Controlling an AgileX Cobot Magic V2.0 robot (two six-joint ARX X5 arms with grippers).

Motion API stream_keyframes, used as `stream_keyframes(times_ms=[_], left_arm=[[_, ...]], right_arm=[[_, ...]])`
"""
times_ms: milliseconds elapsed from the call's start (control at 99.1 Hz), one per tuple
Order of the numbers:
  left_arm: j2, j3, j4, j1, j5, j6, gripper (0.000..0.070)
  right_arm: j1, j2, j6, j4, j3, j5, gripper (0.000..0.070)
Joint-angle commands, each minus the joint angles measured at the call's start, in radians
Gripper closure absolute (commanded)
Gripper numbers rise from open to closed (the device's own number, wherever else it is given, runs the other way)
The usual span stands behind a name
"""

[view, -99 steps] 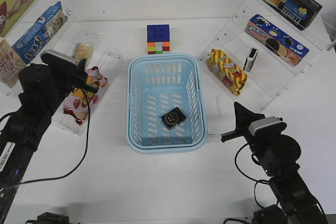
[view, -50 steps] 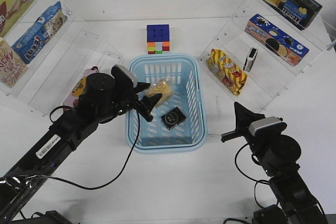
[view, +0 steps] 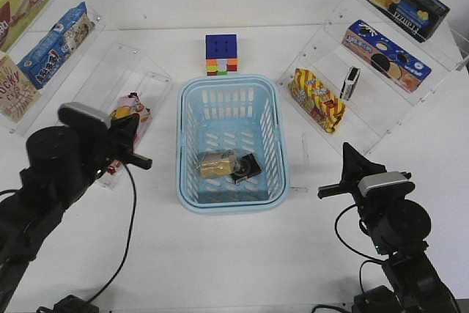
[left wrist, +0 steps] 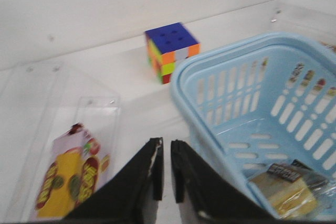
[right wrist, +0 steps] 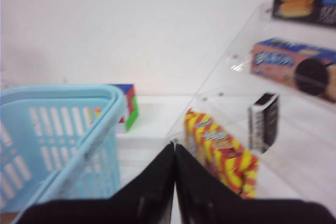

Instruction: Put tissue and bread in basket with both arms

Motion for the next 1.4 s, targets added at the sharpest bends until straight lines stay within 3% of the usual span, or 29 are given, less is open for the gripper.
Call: stream_keyframes(times_ms=[0,101,262,333,545,1019,1130,1393], left_arm=[[-0.040,-0.048,-0.003,0.012,-0.031,-0.016,0.0700],[-0.184,-0.262,0.124,0.036,-0.039,-0.047,0.0700],[-0.412,-0.669,0.502,0.061,-0.039,-0.058,0.0700],[-0.466,-0.765,0.596,0.064,-0.039,-0.058,0.0699],[-0.544,-0.791,0.528,0.064,-0.038,-0.058,0.0699],[-0.655,-0.806,0.539,0.069,-0.044,-0.044,0.0699],[-0.719,-0.888,0.552,0.129,-0.045,-0.047,0.0700],[-0.916,-1.157,0.597,0.319,-0.021,-0.137,0.0699]], right_arm=[[0.005,0.003,-0.023,0.006,0.011,0.018,0.0698],[0.005,0.003,-0.023,0.006,0.011,0.017,0.0698],[0.005,0.003,-0.023,0.006,0.011,0.016,0.0698],[0.005,0.004,-0.023,0.006,0.011,0.017,0.0698],[0.005,0.003,-0.023,0.007,0.011,0.016,0.0698],[0.005,0.003,-0.023,0.007,0.011,0.016,0.0698],[0.005,0.003,-0.023,0.007,0.011,0.016,0.0698],[0.005,0.003,-0.023,0.007,0.011,0.016,0.0698]])
